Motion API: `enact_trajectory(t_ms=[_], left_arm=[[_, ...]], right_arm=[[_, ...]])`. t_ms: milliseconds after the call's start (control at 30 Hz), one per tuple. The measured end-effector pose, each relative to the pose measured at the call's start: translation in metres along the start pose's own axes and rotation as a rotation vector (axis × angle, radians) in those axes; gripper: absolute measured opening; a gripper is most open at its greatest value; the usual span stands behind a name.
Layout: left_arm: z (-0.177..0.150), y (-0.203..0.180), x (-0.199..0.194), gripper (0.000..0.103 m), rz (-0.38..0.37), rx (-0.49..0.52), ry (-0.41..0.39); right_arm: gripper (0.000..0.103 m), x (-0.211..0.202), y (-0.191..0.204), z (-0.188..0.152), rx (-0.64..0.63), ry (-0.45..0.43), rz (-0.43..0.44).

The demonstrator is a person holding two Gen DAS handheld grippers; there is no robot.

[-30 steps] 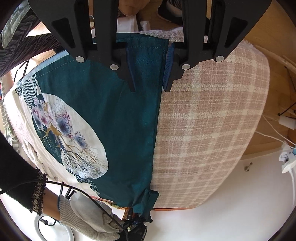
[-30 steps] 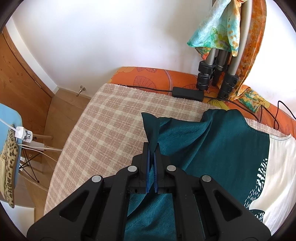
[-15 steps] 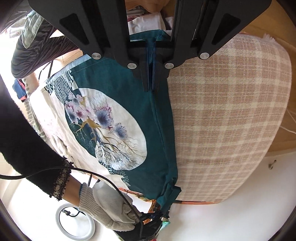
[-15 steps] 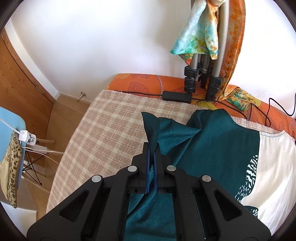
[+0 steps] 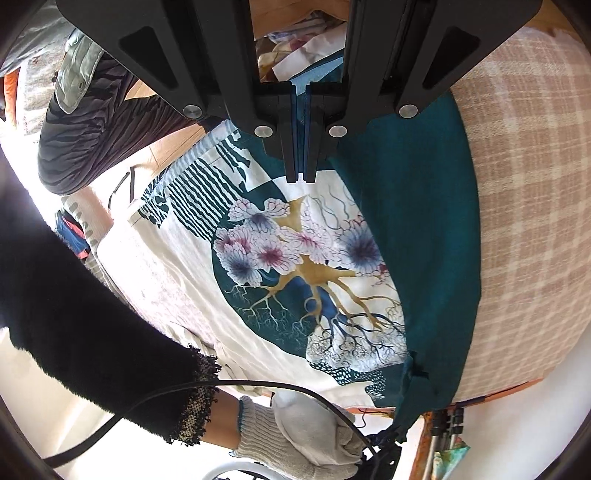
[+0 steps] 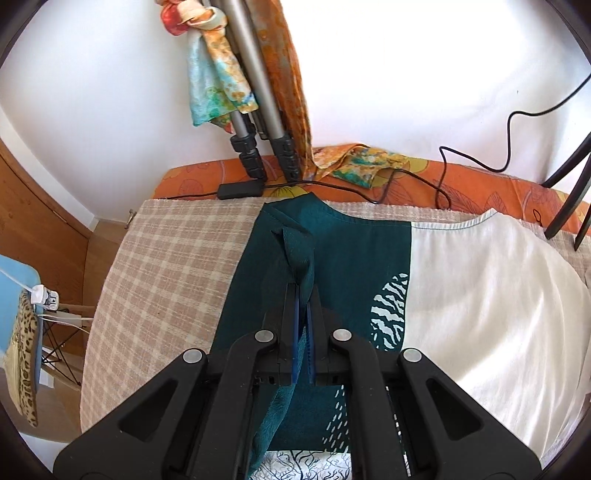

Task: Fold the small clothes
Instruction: 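Lift and fold the green side panel inward over the tree print with both tools, then open both tools and release the folded green panel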

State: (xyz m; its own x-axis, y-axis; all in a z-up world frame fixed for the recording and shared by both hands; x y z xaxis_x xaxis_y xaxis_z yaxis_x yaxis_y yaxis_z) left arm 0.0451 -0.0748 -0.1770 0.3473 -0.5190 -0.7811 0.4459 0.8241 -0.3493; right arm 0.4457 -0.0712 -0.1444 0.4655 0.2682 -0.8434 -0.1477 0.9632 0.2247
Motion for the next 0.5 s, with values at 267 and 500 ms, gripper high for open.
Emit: enact_trajectory(t_ms=[267,500], left_arm=[[-0.006,-0.005,-0.007,0.008,0.007,0.048,0.002],[-0.030,0.025,-0.033,0.011,0.094,0.002,-0.023]], right_arm=[[0.010,0.015,-0.051,-0.010,0.047,0.043,-0.118],[0.065,-0.016,-0.060,-0.023,0.090,0.010,-0.028]])
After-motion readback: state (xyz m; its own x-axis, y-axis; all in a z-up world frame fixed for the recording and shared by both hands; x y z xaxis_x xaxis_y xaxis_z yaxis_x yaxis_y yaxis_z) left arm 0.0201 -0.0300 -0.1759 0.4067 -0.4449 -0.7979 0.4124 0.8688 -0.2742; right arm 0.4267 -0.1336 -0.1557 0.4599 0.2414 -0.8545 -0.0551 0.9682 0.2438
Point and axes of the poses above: each gripper's, at about its wrist camera, not at the fingertips, and x roughly the way its jaws point, y to its left, z to its top, the point moved 9 cm from there along x, roughly the way its jaws point
